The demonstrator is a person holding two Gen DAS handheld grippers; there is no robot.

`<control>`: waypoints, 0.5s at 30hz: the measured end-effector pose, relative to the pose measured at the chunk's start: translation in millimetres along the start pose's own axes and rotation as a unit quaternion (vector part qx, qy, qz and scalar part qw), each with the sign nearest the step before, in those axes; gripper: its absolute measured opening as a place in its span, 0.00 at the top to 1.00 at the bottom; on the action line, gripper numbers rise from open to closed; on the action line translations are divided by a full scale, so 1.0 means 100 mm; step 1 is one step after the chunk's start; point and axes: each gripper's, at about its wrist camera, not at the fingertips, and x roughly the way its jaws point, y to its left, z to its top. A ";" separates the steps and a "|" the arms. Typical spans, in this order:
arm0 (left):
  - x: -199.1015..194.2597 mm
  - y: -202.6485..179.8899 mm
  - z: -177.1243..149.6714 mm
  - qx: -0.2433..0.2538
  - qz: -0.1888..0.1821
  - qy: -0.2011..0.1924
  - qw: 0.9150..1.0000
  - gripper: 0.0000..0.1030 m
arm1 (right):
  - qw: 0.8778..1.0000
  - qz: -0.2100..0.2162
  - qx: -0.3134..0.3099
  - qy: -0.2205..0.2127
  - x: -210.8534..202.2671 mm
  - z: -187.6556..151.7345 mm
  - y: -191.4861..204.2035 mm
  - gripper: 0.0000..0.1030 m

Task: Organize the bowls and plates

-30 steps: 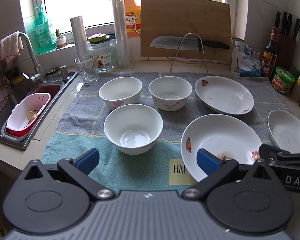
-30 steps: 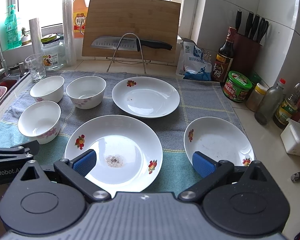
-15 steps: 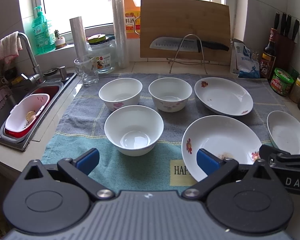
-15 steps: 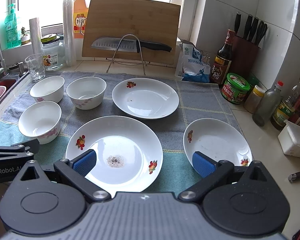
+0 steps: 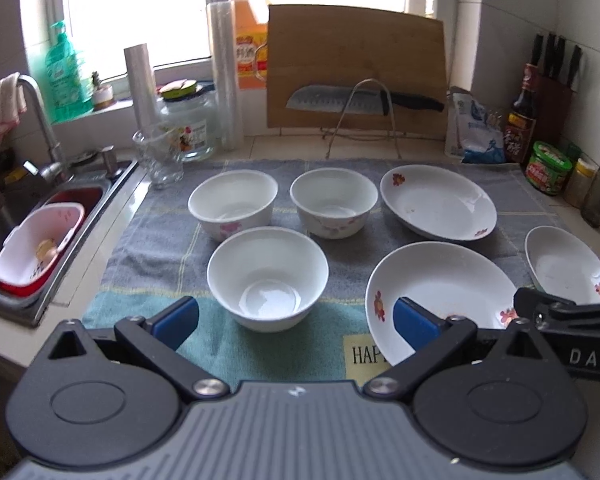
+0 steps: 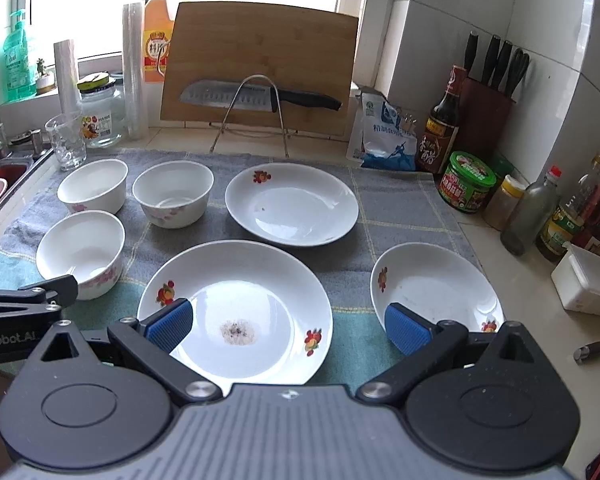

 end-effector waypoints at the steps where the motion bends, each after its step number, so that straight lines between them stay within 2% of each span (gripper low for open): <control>1: 0.01 0.01 0.01 0.002 -0.004 -0.001 1.000 0.01 | 1.000 -0.001 0.000 -0.005 -0.01 0.00 0.00 0.00; 9: 0.09 0.11 0.08 0.020 -0.078 -0.009 0.997 0.01 | 0.999 -0.018 0.001 -0.052 -0.18 -0.02 -0.17 0.00; 13: 0.10 0.04 0.17 0.032 -0.087 -0.031 0.995 0.01 | 0.998 -0.039 0.010 -0.058 -0.23 -0.09 -0.38 0.00; 15: 0.13 -0.04 0.23 0.046 -0.101 -0.030 0.993 0.01 | 0.997 -0.049 0.018 -0.057 -0.22 -0.14 -0.54 0.00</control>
